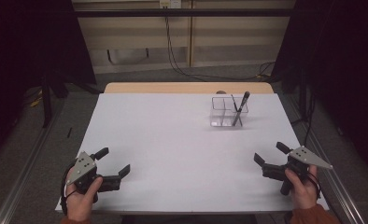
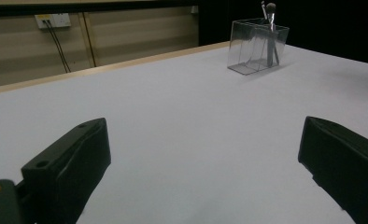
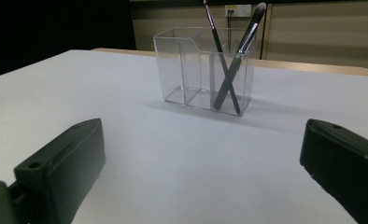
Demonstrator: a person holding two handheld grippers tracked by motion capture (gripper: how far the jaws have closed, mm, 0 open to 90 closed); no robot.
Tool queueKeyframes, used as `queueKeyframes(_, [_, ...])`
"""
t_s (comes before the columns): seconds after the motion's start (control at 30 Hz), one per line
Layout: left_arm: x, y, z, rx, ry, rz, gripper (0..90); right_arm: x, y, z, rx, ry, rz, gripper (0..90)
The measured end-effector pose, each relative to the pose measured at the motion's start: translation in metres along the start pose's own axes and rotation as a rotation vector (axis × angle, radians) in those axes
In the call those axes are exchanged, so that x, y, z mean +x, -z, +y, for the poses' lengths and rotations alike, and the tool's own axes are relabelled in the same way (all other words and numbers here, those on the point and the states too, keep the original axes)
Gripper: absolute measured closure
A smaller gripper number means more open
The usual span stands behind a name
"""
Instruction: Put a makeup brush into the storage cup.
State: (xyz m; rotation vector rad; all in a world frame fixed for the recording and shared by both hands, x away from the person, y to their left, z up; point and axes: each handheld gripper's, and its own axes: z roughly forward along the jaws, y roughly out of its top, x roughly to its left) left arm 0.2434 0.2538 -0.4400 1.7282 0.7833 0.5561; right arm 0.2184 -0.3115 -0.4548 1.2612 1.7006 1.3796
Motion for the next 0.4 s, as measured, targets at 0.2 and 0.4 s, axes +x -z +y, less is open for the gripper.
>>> queueKeyframes(0.2, [0.0001,-0.0005,0.0000,-0.002,0.006,-0.004,2.5,-0.0018,-0.0001,-0.0008,0.008,-0.012,0.005,0.0])
queueKeyframes(0.4, [0.0005,-0.0012,0.0000,0.001,0.005,-0.006,2.5,-0.0009,-0.0026,-0.0010,0.015,0.003,0.014,0.0])
